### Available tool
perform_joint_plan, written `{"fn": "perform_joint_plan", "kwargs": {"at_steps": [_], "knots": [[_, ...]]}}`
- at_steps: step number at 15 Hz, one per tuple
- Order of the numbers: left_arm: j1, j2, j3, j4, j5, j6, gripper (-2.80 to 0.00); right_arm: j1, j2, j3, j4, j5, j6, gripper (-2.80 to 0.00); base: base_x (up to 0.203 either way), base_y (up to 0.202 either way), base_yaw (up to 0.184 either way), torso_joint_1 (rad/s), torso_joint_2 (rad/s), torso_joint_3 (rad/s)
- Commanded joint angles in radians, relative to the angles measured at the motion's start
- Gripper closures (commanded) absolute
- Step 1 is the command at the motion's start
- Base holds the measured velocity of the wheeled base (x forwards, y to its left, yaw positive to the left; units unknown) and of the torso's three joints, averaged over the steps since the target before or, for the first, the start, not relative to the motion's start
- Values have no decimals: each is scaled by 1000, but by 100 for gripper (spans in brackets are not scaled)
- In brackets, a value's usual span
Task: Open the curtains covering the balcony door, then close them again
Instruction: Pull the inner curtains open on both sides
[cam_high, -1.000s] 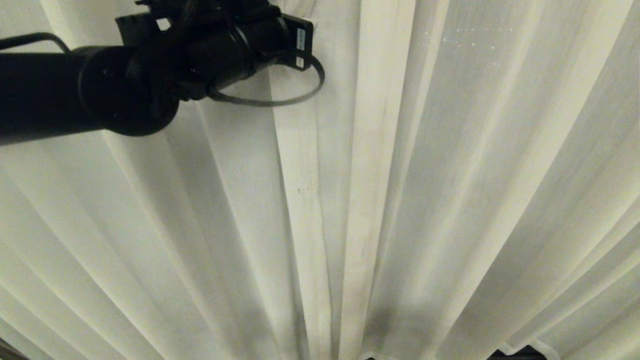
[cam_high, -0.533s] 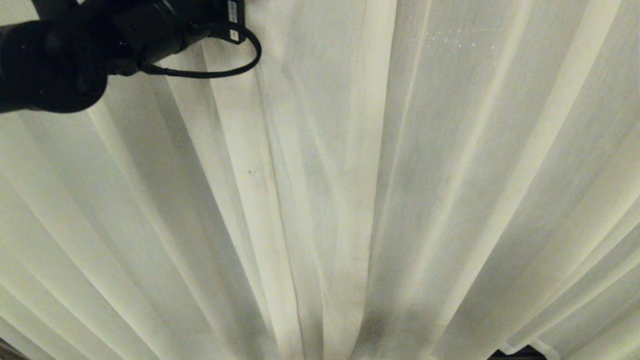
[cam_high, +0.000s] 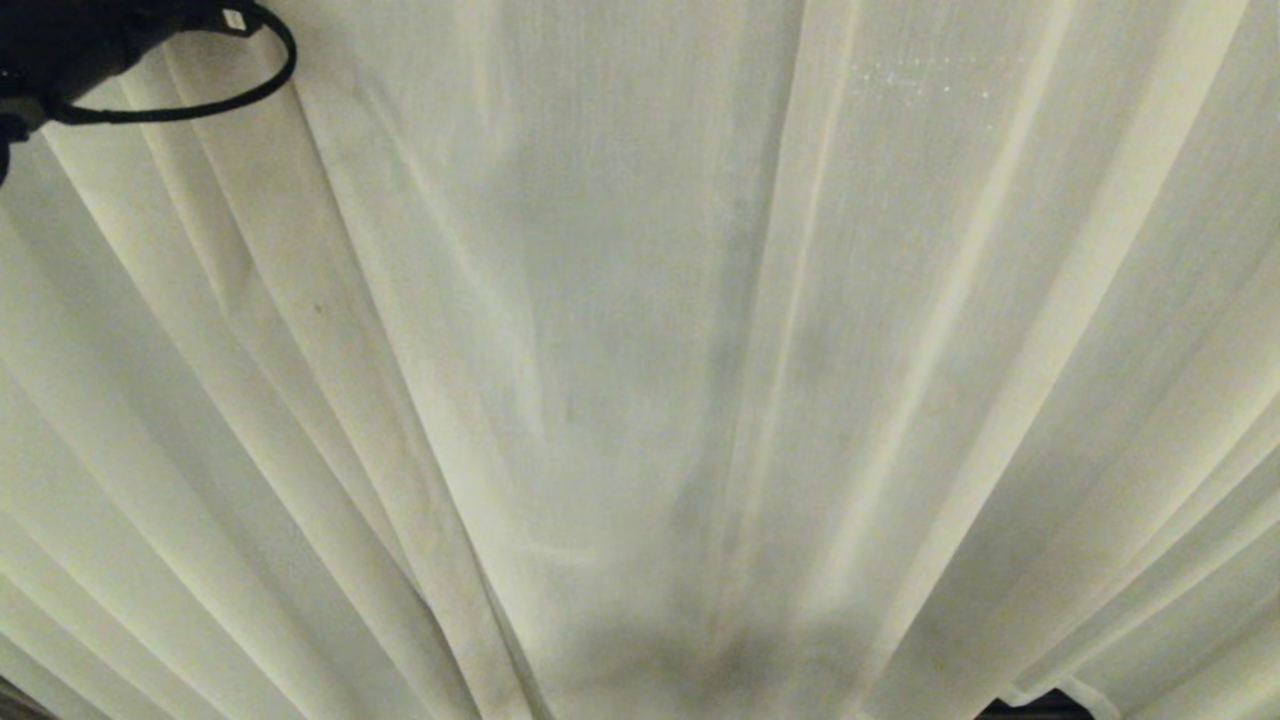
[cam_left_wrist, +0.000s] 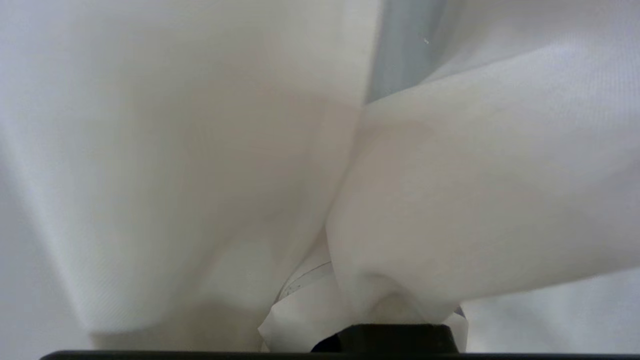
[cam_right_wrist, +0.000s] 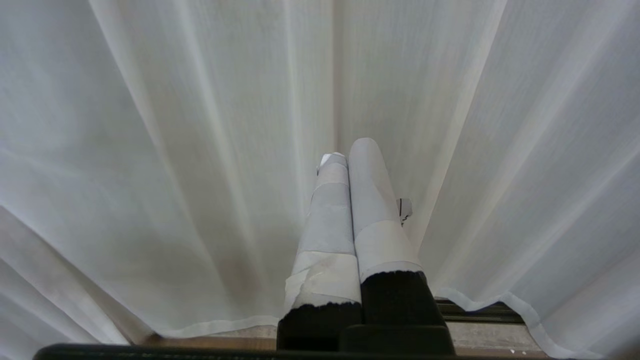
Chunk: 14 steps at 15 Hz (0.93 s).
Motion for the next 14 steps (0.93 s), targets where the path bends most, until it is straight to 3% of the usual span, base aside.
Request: {"fn": "perform_joint_plan", "kwargs": {"at_steps": [1, 8, 14], "knots": [[77, -27, 68, -70, -1, -53, 0, 1, 2, 0, 0, 0, 0, 0, 0, 0, 0, 0, 0, 0], [244, -91, 285, -174, -38, -137, 0, 1, 1, 0, 0, 0, 0, 0, 0, 0, 0, 0, 0, 0], [285, -86, 323, -199, -40, -172, 0, 1, 1, 0, 0, -1, 0, 0, 0, 0, 0, 0, 0, 0]]}}
